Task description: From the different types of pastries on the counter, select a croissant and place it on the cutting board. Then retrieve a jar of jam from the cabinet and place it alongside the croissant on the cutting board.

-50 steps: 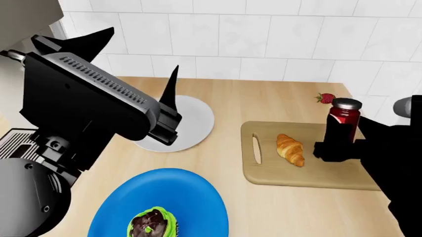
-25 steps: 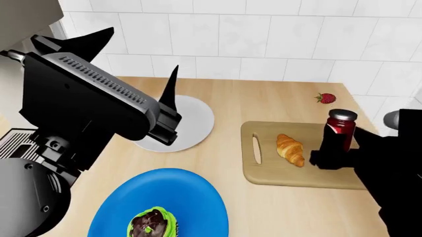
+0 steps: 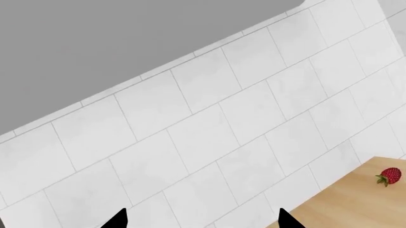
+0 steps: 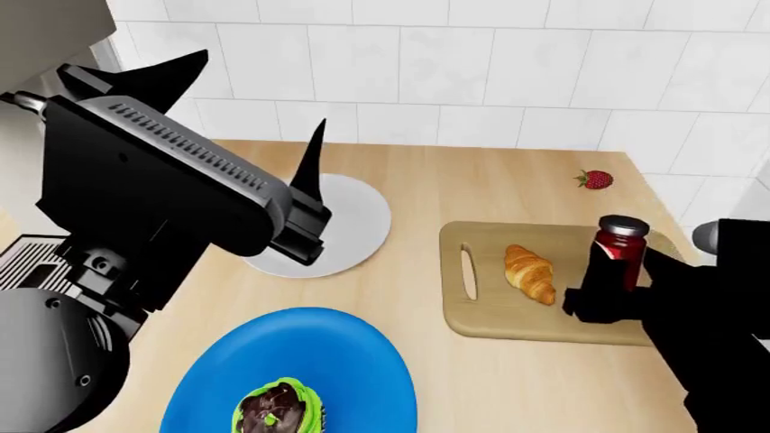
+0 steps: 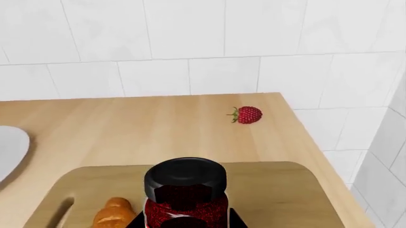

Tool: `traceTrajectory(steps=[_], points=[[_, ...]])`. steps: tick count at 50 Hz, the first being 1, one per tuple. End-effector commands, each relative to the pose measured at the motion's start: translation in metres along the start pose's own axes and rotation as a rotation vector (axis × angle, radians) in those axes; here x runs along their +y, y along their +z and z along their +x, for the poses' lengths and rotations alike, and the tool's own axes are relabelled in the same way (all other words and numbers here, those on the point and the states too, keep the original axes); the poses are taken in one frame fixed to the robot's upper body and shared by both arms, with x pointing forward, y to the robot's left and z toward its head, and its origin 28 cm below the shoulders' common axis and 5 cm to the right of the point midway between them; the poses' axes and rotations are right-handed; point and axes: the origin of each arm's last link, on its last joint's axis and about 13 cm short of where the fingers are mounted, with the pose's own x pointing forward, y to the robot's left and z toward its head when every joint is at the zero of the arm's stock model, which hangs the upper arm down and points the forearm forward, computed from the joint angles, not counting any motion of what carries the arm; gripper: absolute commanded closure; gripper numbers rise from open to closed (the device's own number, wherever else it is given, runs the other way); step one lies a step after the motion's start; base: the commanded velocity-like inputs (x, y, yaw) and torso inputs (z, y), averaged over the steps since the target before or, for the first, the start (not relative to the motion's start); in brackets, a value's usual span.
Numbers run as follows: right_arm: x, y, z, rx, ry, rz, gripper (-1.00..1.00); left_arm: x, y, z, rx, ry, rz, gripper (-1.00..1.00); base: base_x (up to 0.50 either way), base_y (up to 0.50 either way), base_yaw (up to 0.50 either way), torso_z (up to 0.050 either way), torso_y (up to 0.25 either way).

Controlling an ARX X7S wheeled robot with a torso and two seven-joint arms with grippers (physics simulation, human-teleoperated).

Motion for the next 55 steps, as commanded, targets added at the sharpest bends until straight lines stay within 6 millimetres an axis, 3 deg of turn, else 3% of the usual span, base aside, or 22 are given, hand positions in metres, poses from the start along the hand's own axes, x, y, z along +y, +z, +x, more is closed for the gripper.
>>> traceTrajectory(steps=[1, 38, 55], points=[[-0.002, -0.001, 0.001, -0.020, -0.013, -0.011, 1.00, 0.000, 0.000, 0.000, 0.000, 0.000, 0.000, -1.00, 0.00, 0.00, 0.00, 0.000, 0.000], [0.000, -0.029, 0.023, 0.035, -0.045, -0.027, 1.00, -0.001, -0.002, 0.001, 0.000, -0.002, -0.002, -1.00, 0.00, 0.00, 0.00, 0.000, 0.000], [-0.010, -0.038, 0.014, 0.037, -0.082, -0.032, 1.00, 0.000, -0.001, 0.000, 0.000, 0.001, -0.001, -1.00, 0.00, 0.00, 0.00, 0.000, 0.000]])
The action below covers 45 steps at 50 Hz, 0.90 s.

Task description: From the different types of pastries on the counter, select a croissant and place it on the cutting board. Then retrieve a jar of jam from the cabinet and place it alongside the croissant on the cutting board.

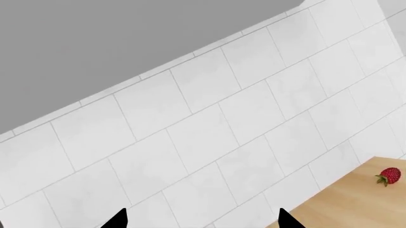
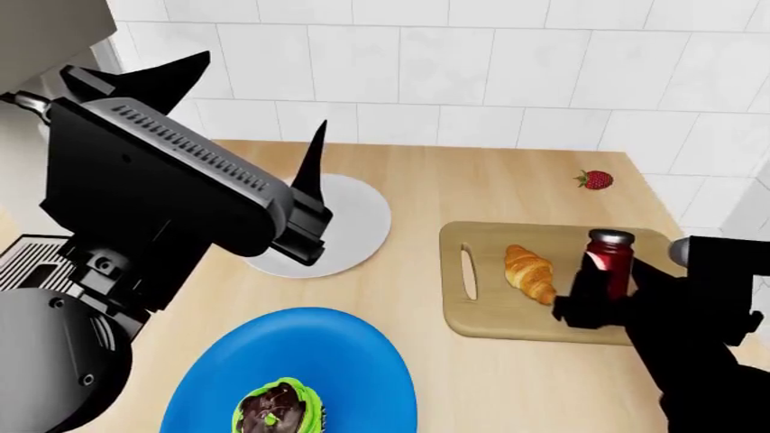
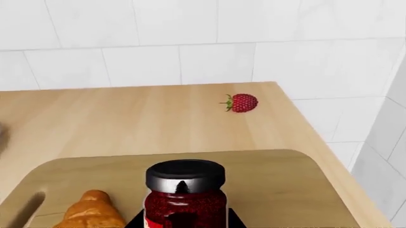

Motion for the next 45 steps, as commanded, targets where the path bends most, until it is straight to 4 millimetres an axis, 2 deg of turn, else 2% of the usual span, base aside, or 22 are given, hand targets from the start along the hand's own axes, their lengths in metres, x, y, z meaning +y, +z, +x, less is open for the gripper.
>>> traceTrajectory(steps=[1, 4, 5, 22, 34, 45], points=[[-0.011, -0.014, -0.005, 0.031, -0.054, -0.028, 1.00, 0.000, 0.000, 0.000, 0.000, 0.002, 0.000, -1.00, 0.00, 0.00, 0.00, 0.000, 0.000], [-0.013, -0.015, -0.008, 0.031, -0.061, -0.026, 1.00, 0.000, 0.000, 0.000, -0.001, 0.002, 0.001, -1.00, 0.00, 0.00, 0.00, 0.000, 0.000], [-0.014, -0.015, -0.008, 0.030, -0.063, -0.026, -1.00, 0.000, 0.000, 0.000, -0.001, 0.002, 0.001, -1.00, 0.00, 0.00, 0.00, 0.000, 0.000], [-0.014, -0.019, -0.009, 0.034, -0.050, -0.035, -1.00, 0.000, 0.000, -0.001, 0.000, 0.003, -0.001, -1.00, 0.00, 0.00, 0.00, 0.000, 0.000], [-0.014, -0.012, -0.014, 0.011, -0.034, -0.043, -1.00, 0.000, 0.000, -0.001, -0.002, 0.002, -0.003, -1.00, 0.00, 0.00, 0.00, 0.000, 0.000], [-0.009, 0.002, -0.020, -0.034, 0.011, -0.051, -1.00, 0.000, 0.000, -0.002, -0.001, 0.002, -0.003, -1.00, 0.00, 0.00, 0.00, 0.000, 0.000]])
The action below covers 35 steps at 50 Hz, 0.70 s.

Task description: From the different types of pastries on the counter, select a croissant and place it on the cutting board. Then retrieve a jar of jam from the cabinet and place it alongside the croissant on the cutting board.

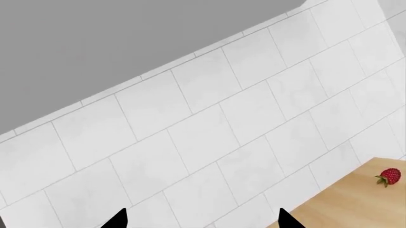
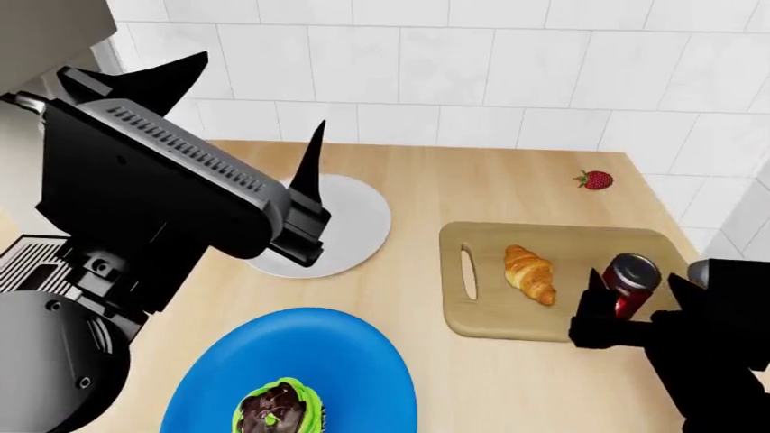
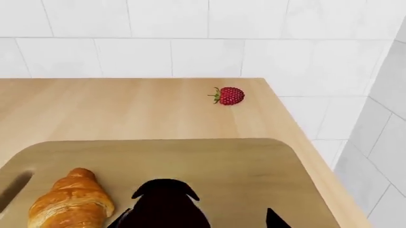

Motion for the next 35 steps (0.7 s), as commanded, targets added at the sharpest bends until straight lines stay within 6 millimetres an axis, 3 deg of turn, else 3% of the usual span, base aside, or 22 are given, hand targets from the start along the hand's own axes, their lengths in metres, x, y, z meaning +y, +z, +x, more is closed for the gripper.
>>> traceTrajectory(steps=[1, 22, 35], points=[[0.004, 0.012, -0.005, -0.041, 0.033, -0.014, -1.00, 0.000, 0.000, 0.000, 0.000, 0.000, -0.001, -1.00, 0.00, 0.00, 0.00, 0.000, 0.000], [0.013, 0.046, -0.019, -0.132, 0.100, -0.043, -1.00, 0.000, 0.001, 0.000, -0.002, -0.001, -0.001, -1.00, 0.00, 0.00, 0.00, 0.000, 0.000], [0.009, 0.082, -0.050, -0.241, 0.114, -0.082, -1.00, 0.000, 0.000, -0.001, 0.002, 0.000, -0.001, -1.00, 0.00, 0.00, 0.00, 0.000, 0.000]])
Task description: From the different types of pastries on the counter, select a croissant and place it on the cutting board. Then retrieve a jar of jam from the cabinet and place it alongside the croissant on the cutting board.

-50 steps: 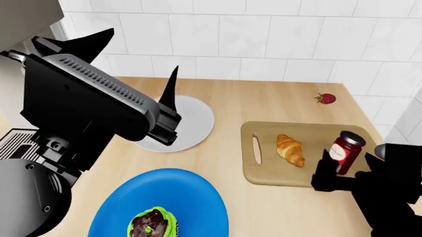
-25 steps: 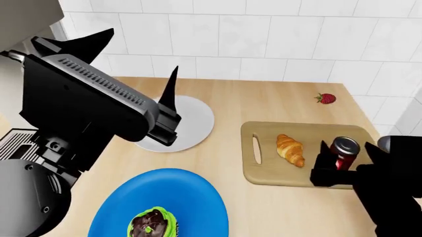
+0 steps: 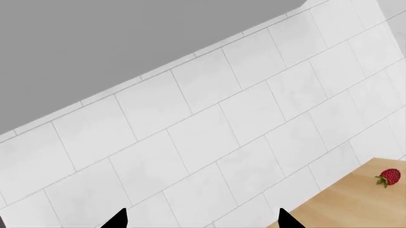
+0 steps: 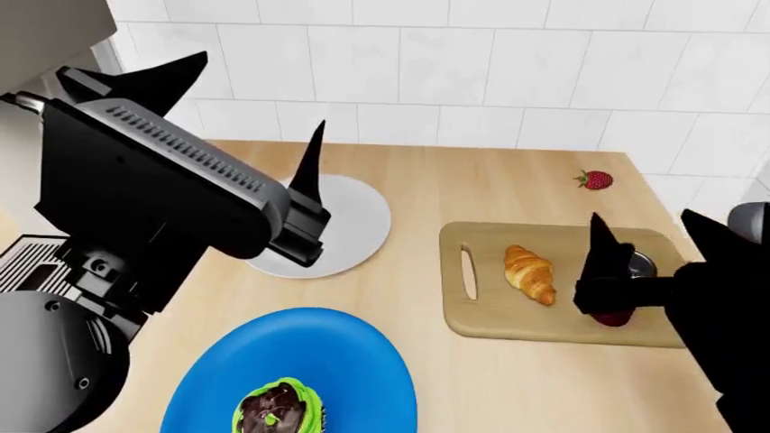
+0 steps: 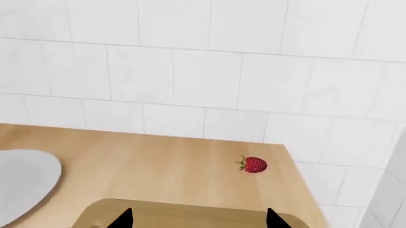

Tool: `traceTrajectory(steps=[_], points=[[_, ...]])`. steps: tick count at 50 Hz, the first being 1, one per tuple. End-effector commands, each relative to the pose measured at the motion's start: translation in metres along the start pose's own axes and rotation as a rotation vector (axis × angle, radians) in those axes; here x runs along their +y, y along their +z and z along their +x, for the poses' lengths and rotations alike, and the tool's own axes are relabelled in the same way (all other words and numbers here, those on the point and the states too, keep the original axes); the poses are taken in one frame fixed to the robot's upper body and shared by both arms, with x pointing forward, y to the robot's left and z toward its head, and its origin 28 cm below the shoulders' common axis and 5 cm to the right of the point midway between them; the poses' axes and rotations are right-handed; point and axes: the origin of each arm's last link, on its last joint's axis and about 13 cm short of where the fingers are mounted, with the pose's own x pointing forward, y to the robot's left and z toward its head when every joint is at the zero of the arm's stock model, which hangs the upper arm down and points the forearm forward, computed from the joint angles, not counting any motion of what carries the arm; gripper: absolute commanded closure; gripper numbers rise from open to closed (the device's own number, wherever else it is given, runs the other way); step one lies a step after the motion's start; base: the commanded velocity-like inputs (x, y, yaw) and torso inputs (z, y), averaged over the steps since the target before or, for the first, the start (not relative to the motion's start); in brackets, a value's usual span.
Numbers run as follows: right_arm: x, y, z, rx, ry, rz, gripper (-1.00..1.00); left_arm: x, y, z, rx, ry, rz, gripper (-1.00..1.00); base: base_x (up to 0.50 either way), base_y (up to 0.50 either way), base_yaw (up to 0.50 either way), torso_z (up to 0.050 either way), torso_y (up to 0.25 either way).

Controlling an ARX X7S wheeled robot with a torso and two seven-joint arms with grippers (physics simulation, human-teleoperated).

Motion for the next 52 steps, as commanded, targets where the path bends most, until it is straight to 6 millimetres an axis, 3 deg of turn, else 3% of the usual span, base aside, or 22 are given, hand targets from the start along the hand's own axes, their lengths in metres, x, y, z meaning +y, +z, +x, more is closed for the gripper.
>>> traceTrajectory(steps=[1, 31, 52], points=[[-0.002, 0.032, -0.021, -0.087, 0.018, -0.038, -1.00, 0.000, 0.000, 0.000, 0.002, 0.001, 0.000, -1.00, 0.00, 0.00, 0.00, 0.000, 0.000], [-0.013, 0.117, -0.079, -0.365, -0.065, -0.105, -1.00, 0.001, 0.003, -0.004, -0.008, 0.007, 0.002, -1.00, 0.00, 0.00, 0.00, 0.000, 0.000], [-0.018, 0.141, -0.104, -0.461, -0.127, -0.130, -1.00, 0.007, 0.013, -0.013, -0.038, 0.030, 0.014, -1.00, 0.00, 0.00, 0.00, 0.000, 0.000]])
